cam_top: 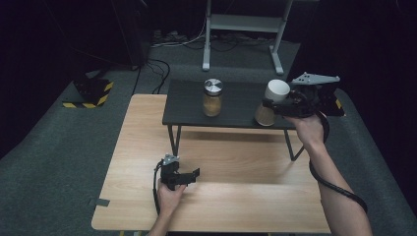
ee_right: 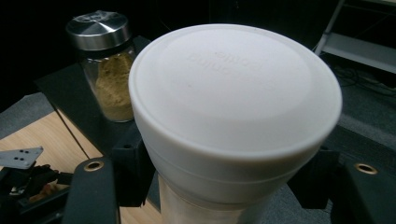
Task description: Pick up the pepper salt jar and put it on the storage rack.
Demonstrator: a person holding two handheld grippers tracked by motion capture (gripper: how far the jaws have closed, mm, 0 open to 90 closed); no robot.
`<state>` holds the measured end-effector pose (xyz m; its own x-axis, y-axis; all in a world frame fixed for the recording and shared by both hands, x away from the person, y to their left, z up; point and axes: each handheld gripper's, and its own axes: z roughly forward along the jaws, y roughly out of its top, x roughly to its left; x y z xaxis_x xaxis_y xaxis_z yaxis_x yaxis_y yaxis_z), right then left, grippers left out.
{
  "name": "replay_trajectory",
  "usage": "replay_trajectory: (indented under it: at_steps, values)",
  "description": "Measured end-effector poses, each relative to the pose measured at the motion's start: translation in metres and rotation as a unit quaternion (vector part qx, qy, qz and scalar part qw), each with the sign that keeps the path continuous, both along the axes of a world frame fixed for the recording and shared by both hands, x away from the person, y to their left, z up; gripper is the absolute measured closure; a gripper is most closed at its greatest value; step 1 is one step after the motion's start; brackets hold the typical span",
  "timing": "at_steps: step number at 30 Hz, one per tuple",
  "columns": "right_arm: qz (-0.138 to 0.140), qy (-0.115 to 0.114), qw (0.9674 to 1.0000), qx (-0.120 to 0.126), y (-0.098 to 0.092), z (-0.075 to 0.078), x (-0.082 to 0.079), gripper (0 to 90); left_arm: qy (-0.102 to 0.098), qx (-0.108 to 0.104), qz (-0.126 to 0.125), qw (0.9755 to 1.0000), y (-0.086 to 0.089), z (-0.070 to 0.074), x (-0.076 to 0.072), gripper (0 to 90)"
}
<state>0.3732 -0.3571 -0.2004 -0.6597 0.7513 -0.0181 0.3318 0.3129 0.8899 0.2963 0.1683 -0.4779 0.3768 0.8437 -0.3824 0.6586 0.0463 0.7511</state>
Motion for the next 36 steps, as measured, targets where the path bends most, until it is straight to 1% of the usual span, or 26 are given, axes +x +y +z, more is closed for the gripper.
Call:
replay_trajectory:
  at_steps: [5, 15, 19, 26, 31, 36]
  values:
    - [-0.006, -0.003, 1.0, -0.005, 0.003, -0.001, 0.004, 35.0, -0.001, -0.002, 0.002, 1.0, 0.0, 0.0, -0.001, 0.5]
    - [-0.011, 0.005, 0.9999, -0.01, 0.01, -0.001, 0.013, 35.0, -0.001, -0.002, 0.001, 1.0, 0.0, -0.001, -0.001, 0.5]
    - [-0.013, 0.007, 0.9999, -0.008, 0.011, -0.003, 0.016, 35.0, -0.002, -0.001, 0.003, 1.0, 0.0, 0.0, -0.001, 0.5]
    - [-0.013, 0.007, 0.9999, -0.008, 0.012, -0.004, 0.017, 35.0, -0.002, -0.001, 0.002, 1.0, 0.0, 0.0, -0.001, 0.5]
    - [-0.012, 0.001, 0.9999, -0.011, 0.013, -0.005, 0.016, 35.0, -0.002, -0.001, 0.002, 1.0, 0.0, 0.0, -0.001, 0.5]
    - [-0.013, -0.003, 0.9999, -0.004, 0.012, -0.009, 0.015, 34.9, -0.001, 0.0, 0.001, 1.0, 0.0, 0.0, -0.001, 0.5]
